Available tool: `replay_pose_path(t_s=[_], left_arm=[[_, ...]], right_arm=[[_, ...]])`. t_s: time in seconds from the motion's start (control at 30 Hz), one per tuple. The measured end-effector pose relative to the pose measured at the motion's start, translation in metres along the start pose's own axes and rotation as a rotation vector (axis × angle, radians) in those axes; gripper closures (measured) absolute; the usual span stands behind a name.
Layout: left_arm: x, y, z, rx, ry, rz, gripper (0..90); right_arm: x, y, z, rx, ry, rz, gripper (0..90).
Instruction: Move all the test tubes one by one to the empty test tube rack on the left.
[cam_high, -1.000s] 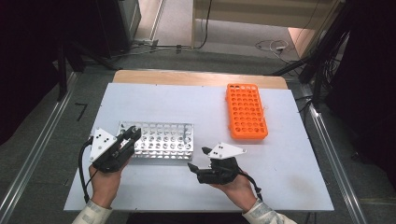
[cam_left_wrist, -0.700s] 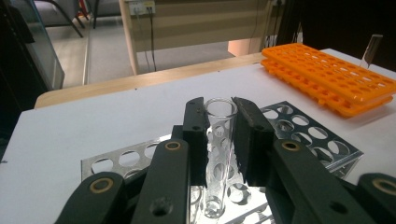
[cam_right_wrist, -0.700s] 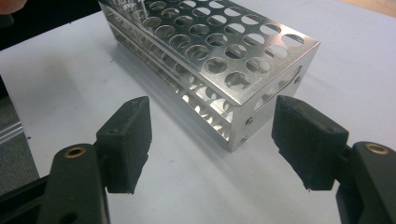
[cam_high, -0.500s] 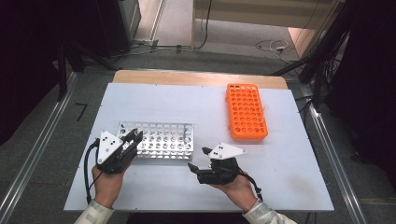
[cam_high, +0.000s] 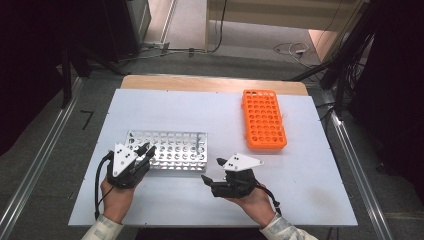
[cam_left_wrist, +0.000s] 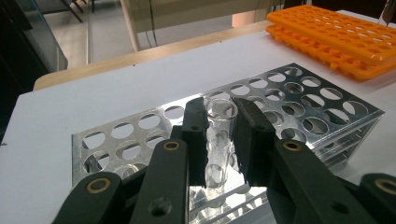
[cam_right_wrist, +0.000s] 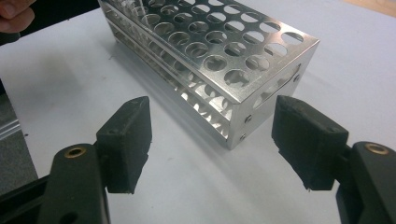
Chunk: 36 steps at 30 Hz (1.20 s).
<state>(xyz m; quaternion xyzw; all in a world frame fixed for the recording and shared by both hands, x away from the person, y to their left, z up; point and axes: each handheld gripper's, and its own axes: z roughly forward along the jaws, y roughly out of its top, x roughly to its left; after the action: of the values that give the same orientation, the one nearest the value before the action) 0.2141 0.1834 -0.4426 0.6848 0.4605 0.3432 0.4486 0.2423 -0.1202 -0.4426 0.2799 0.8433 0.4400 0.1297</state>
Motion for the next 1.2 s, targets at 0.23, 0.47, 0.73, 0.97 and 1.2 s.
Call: replay_pose_path(t_s=[0.23,0.47,0.73,0.97,1.2], left_arm=[[0.0,0.0,0.0,-0.006,-0.004,-0.01,69.9],[-0.004,0.003,-0.005,-0.04,-0.016,-0.031,58.9],[-0.012,0.005,-0.009,-0.059,-0.12,-0.132,31.4],[-0.026,0.004,-0.008,-0.046,-0.144,-0.105,26.1],[-0.028,0.002,-0.006,-0.038,-0.14,-0.097,26.0]], right_arm=[[-0.002,0.0,-0.001,-0.002,-0.007,0.004,27.3],[-0.013,-0.001,-0.004,-0.008,-0.048,0.024,27.5],[-0.05,-0.004,-0.018,-0.036,-0.162,0.092,28.0],[-0.09,-0.01,-0.033,-0.05,-0.301,0.15,29.2],[-0.129,-0.017,-0.042,-0.053,-0.459,0.221,29.2]])
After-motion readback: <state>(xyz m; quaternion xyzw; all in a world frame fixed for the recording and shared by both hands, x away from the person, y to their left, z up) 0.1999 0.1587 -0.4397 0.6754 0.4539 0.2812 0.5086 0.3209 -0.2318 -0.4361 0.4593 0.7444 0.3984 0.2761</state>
